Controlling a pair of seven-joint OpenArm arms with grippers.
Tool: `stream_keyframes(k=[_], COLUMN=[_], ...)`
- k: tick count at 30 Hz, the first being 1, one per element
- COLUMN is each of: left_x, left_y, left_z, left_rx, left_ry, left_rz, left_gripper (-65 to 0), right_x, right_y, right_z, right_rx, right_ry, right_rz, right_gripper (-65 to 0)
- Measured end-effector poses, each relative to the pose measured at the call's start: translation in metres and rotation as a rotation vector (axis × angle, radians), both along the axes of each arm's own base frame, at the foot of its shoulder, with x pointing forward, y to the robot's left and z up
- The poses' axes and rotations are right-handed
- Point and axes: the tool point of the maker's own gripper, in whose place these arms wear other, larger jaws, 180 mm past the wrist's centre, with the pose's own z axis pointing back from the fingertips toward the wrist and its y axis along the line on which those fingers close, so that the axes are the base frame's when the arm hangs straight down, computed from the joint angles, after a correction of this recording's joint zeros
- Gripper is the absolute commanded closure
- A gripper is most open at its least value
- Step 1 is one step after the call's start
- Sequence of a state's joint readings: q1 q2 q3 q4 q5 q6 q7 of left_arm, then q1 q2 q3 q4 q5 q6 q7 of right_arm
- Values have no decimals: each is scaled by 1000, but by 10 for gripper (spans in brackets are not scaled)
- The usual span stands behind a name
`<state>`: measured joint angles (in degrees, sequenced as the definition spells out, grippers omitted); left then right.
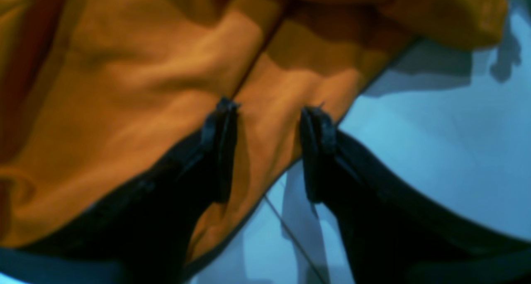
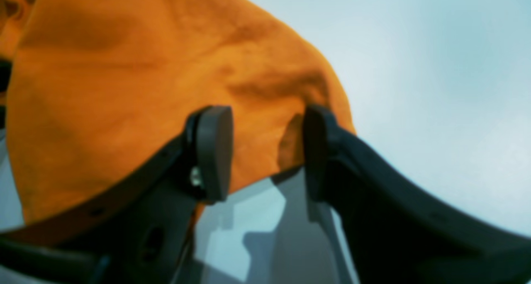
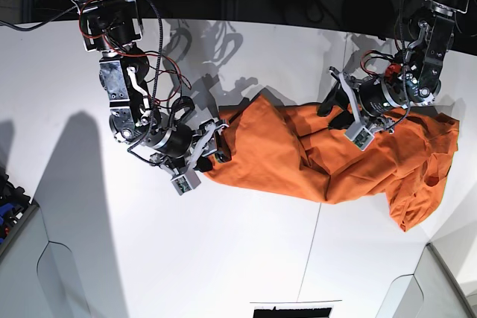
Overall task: Layout the t-shirt on the table in an organized manner, then fold the t-shirt properly
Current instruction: 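Grasp the shirt body with both grippers and spread it apart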
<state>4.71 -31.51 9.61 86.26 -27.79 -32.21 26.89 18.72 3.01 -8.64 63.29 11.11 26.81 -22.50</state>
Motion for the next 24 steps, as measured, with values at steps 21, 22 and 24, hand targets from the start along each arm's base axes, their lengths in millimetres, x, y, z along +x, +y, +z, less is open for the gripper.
stream_keyframes(k=[21,22,24], left_x=[-6,-8,-12], left_y=[80,80,80], left_z=[4,4,2], left_rx=[194,190,186], left_ry=[67,73,96], left_rz=[13,16,2], left_gripper=[-265,-265,-265], right_x=[30,31,32], right_y=[-90,-95,-104], right_z=[6,6,6], right_rx=[-71,-74,-82], right_ry=[-7,-6,-7], right_rz=[-202,-214,-230], right_gripper=[-282,-282,-282])
